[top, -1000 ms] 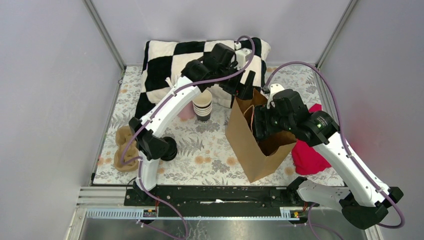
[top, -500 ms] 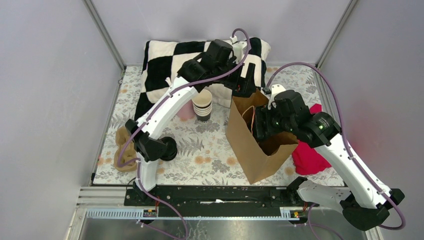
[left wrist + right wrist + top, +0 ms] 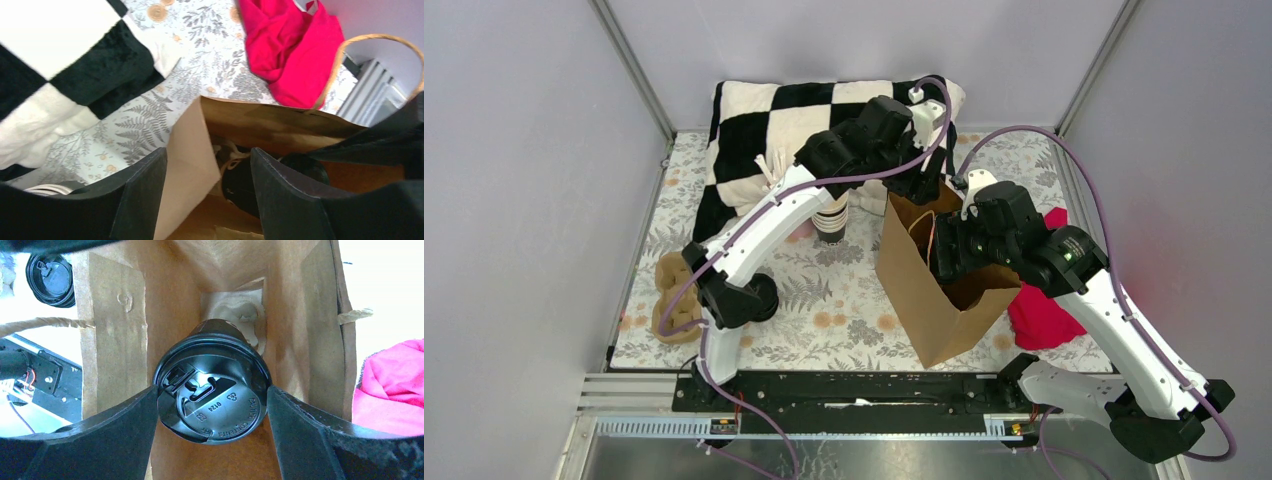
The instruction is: Pack the takeout coffee
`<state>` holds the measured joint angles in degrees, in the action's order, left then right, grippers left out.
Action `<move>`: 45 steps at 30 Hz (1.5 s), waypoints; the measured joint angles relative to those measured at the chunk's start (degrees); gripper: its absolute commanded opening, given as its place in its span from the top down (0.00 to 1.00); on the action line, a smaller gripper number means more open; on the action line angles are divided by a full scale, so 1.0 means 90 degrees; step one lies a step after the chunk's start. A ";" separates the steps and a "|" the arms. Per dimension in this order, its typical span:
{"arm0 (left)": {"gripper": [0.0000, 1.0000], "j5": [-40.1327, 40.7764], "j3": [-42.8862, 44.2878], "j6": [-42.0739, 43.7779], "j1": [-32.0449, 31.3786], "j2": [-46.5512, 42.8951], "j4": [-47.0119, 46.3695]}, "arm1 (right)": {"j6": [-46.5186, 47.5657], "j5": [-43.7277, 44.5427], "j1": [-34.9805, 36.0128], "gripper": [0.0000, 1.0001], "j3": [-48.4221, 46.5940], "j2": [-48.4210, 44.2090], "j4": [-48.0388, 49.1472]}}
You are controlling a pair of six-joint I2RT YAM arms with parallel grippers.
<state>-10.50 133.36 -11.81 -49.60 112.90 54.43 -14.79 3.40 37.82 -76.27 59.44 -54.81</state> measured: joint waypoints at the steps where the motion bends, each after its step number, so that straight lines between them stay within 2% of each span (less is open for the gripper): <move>1: 0.39 0.0068 0.0000 0.0036 0.0000 0.0015 0.0000 | 0.0000 0.0000 0.0000 0.18 0.0000 0.0000 0.0002; 6: 0.49 0.0299 0.0000 0.0209 0.0005 0.0148 0.0051 | 0.0000 0.0000 0.0000 0.18 0.0000 0.0000 0.0002; 11: 0.64 0.0313 0.0002 0.0325 -0.0007 0.0321 0.0148 | 0.0002 0.0000 0.0000 0.18 0.0007 -0.0002 0.0005; 16: 0.89 0.0364 0.0092 0.0391 -0.0041 0.0478 0.0211 | 0.0024 0.0000 0.0000 0.18 0.0046 -0.0005 0.0002; 20: 1.00 0.0527 0.0228 0.0461 -0.0107 0.0488 0.0226 | 0.0075 0.0000 0.0000 0.18 0.0049 -0.0005 0.0012; 30: 1.00 0.0984 0.0228 0.0503 -0.0546 0.0396 -0.0146 | 0.0333 0.0010 0.0000 0.18 0.0053 -0.0005 0.0036; 40: 1.00 0.1899 0.0022 0.0799 -0.0998 -0.0138 -0.0636 | 0.0486 0.0075 0.0000 0.18 0.0296 -0.0158 0.0172; 45: 1.00 0.2106 -0.0522 0.1005 -0.1105 -0.0517 -0.1178 | 0.0527 0.0265 0.0000 0.18 0.0330 -0.0255 0.0318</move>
<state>8.45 128.66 -2.76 -59.55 108.25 43.83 -10.04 5.78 37.82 -73.30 57.14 -51.94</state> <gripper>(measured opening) 0.006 0.825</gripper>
